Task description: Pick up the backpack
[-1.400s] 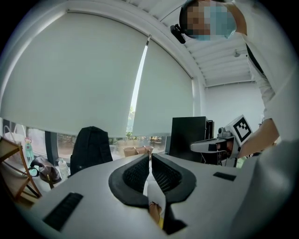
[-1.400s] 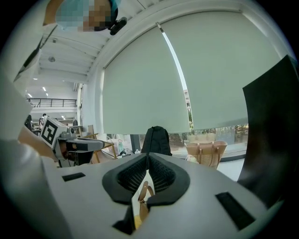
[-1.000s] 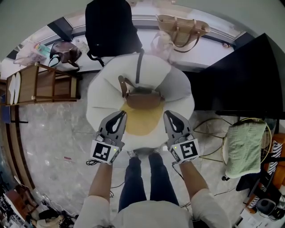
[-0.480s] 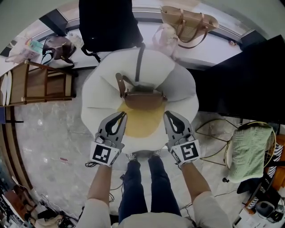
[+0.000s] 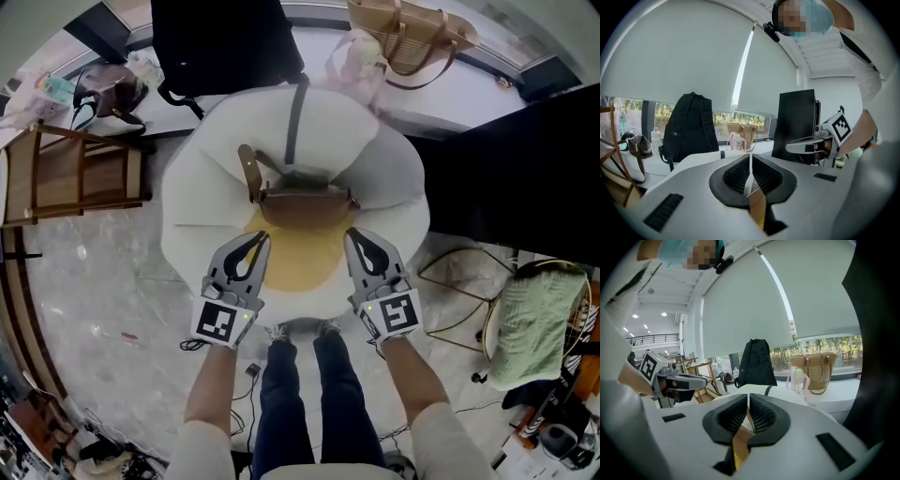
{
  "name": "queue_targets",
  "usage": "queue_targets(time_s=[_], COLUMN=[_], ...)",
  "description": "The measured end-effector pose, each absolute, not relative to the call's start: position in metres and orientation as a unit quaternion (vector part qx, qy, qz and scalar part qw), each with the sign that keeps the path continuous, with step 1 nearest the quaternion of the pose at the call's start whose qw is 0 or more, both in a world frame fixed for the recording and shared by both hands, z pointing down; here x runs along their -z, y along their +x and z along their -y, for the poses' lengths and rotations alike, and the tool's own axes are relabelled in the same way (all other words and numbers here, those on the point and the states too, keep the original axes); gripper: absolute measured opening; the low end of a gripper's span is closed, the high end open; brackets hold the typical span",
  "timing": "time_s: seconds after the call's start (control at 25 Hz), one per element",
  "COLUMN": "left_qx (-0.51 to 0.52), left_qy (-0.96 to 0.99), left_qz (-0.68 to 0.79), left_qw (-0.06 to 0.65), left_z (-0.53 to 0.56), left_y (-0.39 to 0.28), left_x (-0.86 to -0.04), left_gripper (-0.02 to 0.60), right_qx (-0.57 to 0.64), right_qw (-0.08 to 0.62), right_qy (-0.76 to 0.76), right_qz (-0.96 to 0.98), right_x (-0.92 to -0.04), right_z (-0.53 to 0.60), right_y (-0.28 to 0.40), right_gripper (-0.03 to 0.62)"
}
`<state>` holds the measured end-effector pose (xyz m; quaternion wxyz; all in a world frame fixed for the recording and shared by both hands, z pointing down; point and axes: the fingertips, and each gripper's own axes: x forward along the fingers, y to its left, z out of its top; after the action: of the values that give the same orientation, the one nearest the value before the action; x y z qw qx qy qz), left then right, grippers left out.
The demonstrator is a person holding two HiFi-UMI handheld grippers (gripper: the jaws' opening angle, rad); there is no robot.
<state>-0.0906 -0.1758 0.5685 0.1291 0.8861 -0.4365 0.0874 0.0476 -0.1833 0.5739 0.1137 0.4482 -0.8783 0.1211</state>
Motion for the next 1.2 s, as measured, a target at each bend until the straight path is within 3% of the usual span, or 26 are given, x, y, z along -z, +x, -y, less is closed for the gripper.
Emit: queue_targets(time_s=[1.2], left_qx=[-0.11], left_qy=[0.875], left_qz=[0.443], left_qw=[0.16], left_z=[0.204], left_y=[-0.082], left_x=[-0.697], left_gripper=[0.037], right_qx=[-0.129], right_qw=[0.172], right_qy=[0.429], right_qz=[0.877], right_x=[-0.713], right_z=[0.202], right_y=[0.054], right_gripper=[0.034])
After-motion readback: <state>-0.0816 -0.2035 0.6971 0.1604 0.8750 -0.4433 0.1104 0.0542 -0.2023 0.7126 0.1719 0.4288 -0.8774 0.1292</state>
